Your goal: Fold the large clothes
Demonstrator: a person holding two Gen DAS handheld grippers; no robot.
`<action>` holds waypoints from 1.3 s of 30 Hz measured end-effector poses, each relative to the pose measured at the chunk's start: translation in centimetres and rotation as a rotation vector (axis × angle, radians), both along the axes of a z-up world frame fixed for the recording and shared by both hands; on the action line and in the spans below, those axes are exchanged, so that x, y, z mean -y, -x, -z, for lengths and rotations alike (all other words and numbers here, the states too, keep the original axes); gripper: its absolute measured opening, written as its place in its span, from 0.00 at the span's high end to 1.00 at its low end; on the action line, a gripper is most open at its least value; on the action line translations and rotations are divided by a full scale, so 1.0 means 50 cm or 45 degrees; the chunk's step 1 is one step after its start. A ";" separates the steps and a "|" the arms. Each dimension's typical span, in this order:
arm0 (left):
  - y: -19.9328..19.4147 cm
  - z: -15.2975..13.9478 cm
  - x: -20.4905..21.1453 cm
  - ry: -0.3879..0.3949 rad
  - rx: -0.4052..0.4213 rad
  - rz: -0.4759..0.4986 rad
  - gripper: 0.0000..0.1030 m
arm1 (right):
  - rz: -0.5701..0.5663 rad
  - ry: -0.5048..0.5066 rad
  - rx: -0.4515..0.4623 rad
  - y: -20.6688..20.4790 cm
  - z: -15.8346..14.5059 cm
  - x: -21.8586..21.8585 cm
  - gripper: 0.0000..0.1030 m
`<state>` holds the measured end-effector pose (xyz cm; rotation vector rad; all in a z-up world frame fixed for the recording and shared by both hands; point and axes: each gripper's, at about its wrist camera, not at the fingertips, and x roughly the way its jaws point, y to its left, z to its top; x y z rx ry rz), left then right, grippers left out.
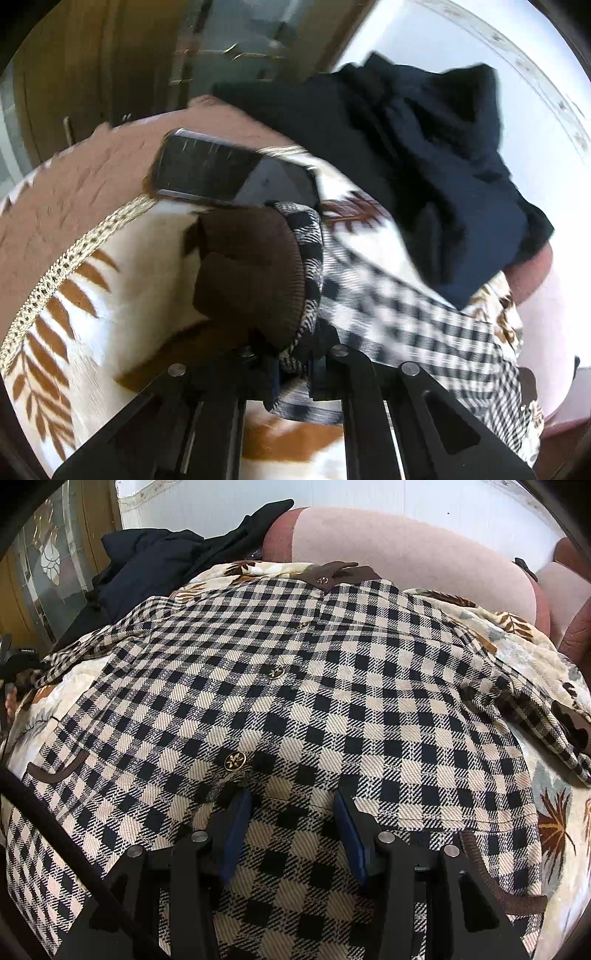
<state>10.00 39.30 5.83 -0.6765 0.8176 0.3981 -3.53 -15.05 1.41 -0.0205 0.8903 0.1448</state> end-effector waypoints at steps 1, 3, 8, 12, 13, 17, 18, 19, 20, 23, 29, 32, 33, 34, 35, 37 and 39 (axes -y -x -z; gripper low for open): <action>-0.005 -0.016 0.019 -0.010 0.026 0.026 0.92 | -0.002 -0.003 0.004 0.001 -0.005 0.000 0.51; -0.008 -0.054 0.071 0.000 0.092 0.110 0.92 | -0.006 -0.014 0.031 0.005 -0.033 0.004 0.51; -0.041 -0.120 0.253 -0.037 0.163 0.363 0.92 | 0.015 0.003 0.106 -0.006 -0.118 0.032 0.51; -0.092 -0.139 0.425 0.069 0.190 0.563 0.92 | 0.038 0.087 0.218 -0.020 -0.161 0.051 0.51; -0.103 -0.141 0.464 0.088 0.194 0.609 0.92 | 0.050 0.085 0.237 -0.020 -0.165 0.057 0.51; -0.133 -0.139 0.668 0.069 0.189 0.822 0.92 | 0.151 -0.005 0.220 -0.036 -0.163 0.123 0.51; -0.136 -0.134 0.719 0.069 0.183 0.877 0.92 | 0.166 -0.020 0.204 -0.042 -0.160 0.137 0.51; -0.137 -0.127 0.761 0.065 0.175 0.917 0.92 | 0.187 -0.031 0.192 -0.048 -0.158 0.154 0.51; -0.139 -0.116 0.812 0.059 0.162 0.960 0.92 | 0.216 -0.047 0.181 -0.053 -0.154 0.173 0.51; -0.144 -0.076 0.911 0.056 0.082 1.043 0.78 | 0.300 -0.138 0.138 -0.061 -0.148 0.232 0.51; -0.089 -0.059 0.943 0.078 0.069 1.114 0.35 | 0.456 -0.331 0.067 -0.065 -0.130 0.332 0.51; -0.048 -0.087 0.890 0.060 0.083 1.128 0.34 | 0.442 -0.361 0.058 -0.062 -0.127 0.331 0.50; -0.037 -0.097 0.868 0.040 0.084 1.115 0.33 | 0.427 -0.373 0.057 -0.062 -0.125 0.326 0.50; -0.027 -0.105 0.844 0.012 0.084 1.092 0.32 | 0.408 -0.391 0.057 -0.063 -0.123 0.319 0.50; -0.015 -0.114 0.810 -0.027 0.087 1.049 0.31 | 0.376 -0.414 0.060 -0.064 -0.121 0.308 0.50; 0.009 -0.122 0.755 -0.101 0.088 0.962 0.31 | 0.334 -0.421 0.062 -0.068 -0.119 0.287 0.49; 0.033 -0.125 0.695 -0.180 0.093 0.869 0.31 | 0.283 -0.417 0.073 -0.077 -0.116 0.260 0.48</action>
